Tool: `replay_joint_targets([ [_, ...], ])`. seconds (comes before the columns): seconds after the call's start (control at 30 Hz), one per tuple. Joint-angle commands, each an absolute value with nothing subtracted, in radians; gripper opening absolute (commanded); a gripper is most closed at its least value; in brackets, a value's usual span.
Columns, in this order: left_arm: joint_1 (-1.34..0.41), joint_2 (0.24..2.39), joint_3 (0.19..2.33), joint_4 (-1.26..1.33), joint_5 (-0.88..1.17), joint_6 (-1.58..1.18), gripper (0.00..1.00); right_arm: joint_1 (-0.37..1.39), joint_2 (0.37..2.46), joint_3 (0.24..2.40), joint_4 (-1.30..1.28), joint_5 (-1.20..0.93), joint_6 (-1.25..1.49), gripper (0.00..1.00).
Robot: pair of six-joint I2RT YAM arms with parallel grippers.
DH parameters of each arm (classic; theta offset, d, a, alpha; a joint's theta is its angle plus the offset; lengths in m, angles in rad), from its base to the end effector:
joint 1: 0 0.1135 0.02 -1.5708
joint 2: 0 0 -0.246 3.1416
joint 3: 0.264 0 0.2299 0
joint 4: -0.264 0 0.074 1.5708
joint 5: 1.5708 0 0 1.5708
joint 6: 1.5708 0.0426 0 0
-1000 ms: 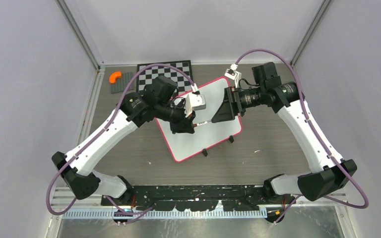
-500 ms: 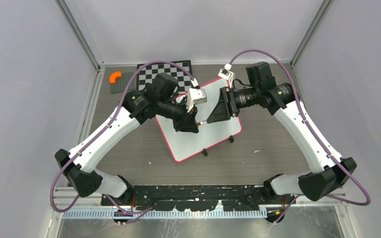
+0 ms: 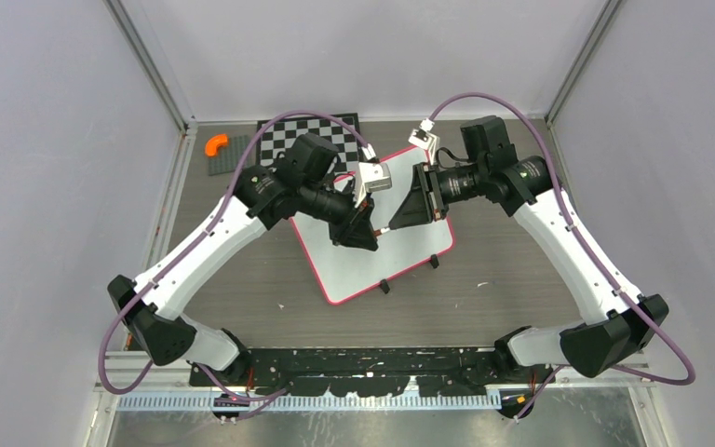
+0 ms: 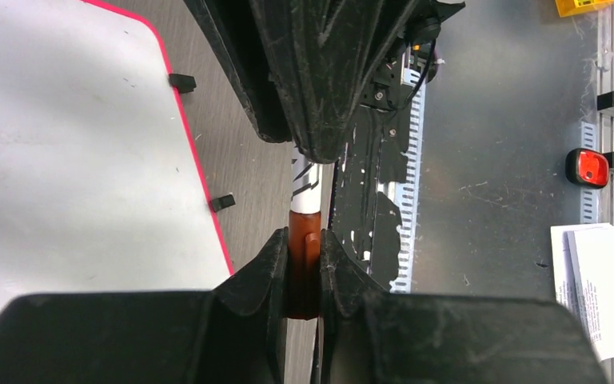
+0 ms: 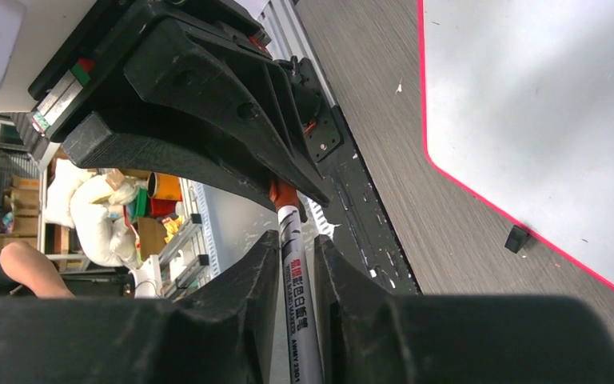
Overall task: Write a sentence on the whiteboard
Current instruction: Open the whiteboard marker at the center of the board.
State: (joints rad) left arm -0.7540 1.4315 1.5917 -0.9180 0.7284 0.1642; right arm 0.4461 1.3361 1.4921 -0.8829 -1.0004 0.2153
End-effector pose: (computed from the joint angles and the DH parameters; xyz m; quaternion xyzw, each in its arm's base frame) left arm 0.1790 -0.2070 0.3790 0.5066 0.7070 -0.4204 0.2584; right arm 0.2057 0.1381 0.3820 -0.2873 0.7726 0.5305 0.1978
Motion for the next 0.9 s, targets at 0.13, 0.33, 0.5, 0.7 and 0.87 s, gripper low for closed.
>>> replay_joint_targets([
  [0.13,-0.749,1.459,1.652,-0.911,0.742,0.188,0.00,0.487,1.325,1.495,-0.881,-1.075,0.204,0.22],
  [0.33,-0.744,1.468,1.666,-0.929,0.759,0.202,0.00,0.502,1.326,1.497,-0.906,-1.101,0.176,0.21],
  [0.5,-0.735,1.481,1.681,-0.951,0.772,0.215,0.00,0.510,1.323,1.497,-0.950,-1.101,0.134,0.23],
  [0.7,-0.735,1.491,1.695,-0.968,0.783,0.223,0.00,0.517,1.322,1.499,-0.973,-1.106,0.112,0.25],
  [0.87,-0.733,1.500,1.703,-0.979,0.789,0.224,0.00,0.518,1.322,1.506,-0.976,-1.095,0.113,0.07],
])
